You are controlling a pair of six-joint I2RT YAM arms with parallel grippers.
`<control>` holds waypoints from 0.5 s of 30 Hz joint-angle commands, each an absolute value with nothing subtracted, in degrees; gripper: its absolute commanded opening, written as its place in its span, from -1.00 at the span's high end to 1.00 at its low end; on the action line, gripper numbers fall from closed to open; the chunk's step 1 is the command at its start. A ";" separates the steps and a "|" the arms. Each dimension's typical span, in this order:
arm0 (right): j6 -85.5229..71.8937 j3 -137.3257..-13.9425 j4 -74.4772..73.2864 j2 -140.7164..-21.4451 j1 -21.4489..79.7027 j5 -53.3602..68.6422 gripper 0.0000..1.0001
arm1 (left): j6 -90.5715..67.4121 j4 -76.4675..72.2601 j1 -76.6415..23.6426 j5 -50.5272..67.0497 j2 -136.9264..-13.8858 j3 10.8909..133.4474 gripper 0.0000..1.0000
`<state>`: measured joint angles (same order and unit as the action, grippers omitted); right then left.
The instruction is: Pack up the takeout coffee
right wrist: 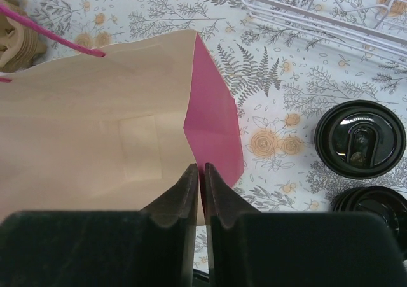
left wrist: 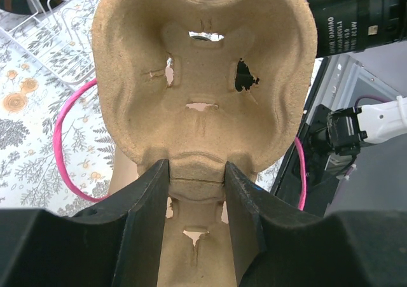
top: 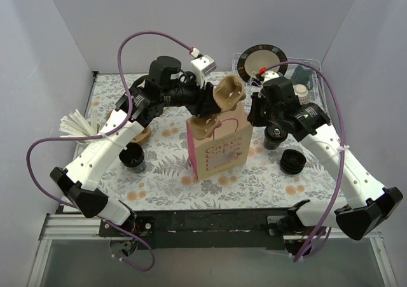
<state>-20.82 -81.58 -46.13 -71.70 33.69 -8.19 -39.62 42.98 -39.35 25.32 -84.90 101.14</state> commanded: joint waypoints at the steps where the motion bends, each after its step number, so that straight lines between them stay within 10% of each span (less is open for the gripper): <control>1: -20.92 -81.91 -43.24 -70.93 33.40 -7.38 0.75 | -40.96 40.34 -39.90 27.51 -83.23 100.55 1.00; 15: -21.53 -81.39 -43.77 -69.79 33.31 -7.29 0.90 | -41.57 31.20 -39.99 22.77 -79.01 89.30 1.00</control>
